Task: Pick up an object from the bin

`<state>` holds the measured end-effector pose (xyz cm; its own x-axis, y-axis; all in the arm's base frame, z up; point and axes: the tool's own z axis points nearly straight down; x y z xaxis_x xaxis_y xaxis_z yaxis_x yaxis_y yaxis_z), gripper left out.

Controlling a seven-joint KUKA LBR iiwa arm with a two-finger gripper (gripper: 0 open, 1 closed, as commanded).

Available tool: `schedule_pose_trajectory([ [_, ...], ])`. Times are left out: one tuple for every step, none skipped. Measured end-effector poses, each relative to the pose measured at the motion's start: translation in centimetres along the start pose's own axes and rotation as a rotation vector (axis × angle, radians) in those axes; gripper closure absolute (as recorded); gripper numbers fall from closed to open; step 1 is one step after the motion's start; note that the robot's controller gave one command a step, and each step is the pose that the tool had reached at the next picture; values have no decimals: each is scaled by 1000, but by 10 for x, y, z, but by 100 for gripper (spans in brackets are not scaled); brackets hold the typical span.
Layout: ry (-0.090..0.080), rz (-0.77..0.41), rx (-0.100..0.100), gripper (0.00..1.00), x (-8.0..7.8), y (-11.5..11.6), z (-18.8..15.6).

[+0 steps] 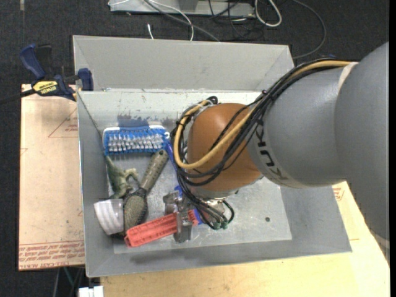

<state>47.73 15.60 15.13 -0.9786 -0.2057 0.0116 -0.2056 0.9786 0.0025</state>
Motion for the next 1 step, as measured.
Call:
schedule_pose_trajectory([
  [-9, 0, -1, 100, -2, 0, -25],
])
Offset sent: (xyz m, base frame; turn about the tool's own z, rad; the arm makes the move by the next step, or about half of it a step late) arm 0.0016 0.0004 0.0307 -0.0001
